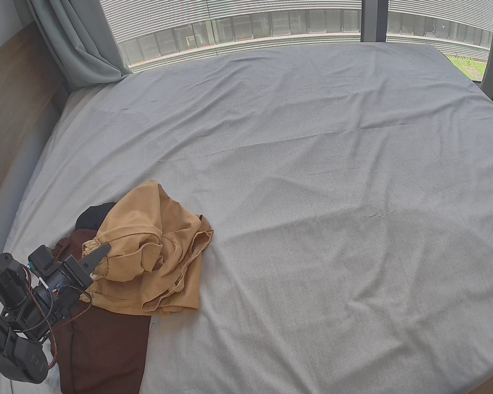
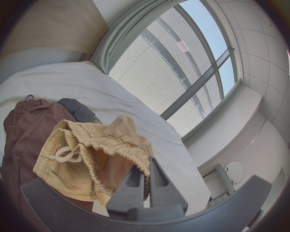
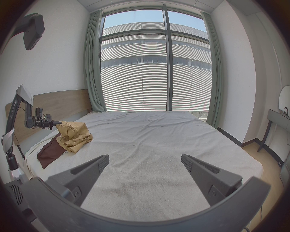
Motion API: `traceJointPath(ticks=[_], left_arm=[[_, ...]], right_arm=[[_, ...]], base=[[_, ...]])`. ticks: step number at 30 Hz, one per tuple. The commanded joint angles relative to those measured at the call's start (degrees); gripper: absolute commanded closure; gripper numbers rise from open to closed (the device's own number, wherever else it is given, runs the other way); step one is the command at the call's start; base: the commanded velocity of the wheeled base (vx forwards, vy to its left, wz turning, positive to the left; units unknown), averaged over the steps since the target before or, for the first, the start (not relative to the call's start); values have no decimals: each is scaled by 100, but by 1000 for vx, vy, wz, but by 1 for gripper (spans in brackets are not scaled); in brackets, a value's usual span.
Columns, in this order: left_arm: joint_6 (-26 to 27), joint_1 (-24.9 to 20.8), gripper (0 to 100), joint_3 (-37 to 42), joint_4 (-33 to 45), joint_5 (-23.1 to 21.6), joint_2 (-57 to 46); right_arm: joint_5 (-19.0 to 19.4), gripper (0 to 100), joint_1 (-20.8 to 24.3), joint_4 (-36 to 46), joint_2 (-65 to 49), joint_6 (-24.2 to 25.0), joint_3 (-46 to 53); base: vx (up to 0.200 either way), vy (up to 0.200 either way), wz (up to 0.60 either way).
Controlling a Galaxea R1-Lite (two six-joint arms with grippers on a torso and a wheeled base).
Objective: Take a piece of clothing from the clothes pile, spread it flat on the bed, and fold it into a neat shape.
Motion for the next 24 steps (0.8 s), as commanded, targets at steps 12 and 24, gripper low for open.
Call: traceJointPath(ticks=[12, 24], left_arm=[[39, -11, 100, 162, -320, 116, -203], [-5, -274, 100, 461, -320, 195, -537]], right_arm=[[4, 0, -10, -9, -93, 0, 92], [4, 0, -1, -9, -93, 0, 92]], base=[[0, 0, 0], [0, 0, 0]])
